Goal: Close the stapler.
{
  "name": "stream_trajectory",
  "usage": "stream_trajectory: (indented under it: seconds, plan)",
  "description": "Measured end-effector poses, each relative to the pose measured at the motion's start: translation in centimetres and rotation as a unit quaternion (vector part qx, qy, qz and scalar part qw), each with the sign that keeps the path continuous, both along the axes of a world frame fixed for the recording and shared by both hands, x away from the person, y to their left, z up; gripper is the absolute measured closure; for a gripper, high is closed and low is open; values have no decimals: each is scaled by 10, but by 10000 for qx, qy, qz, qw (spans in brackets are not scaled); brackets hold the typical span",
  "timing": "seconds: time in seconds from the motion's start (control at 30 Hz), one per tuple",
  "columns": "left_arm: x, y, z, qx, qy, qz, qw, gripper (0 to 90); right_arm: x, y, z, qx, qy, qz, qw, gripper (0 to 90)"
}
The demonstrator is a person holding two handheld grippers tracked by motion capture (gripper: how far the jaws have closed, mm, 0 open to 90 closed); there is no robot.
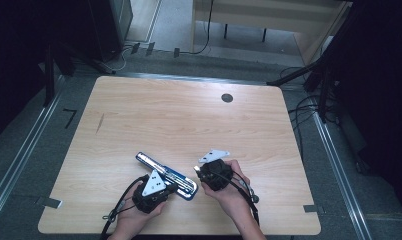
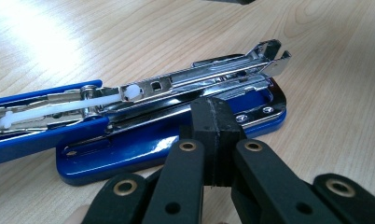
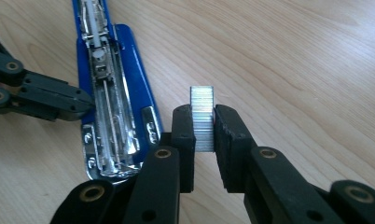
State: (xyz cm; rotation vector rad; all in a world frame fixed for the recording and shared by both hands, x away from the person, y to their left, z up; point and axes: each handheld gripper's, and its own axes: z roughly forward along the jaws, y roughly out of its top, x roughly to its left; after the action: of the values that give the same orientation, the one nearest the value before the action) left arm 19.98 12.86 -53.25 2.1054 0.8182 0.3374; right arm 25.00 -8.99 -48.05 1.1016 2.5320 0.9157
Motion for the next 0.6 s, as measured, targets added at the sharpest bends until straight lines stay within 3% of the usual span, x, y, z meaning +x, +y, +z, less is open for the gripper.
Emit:
stream_trajectory:
  seconds: [0.6]
  plan:
    - [0,0,0,-18,6,8,10000,900,-10,23,5,-16,19,587,9983,795]
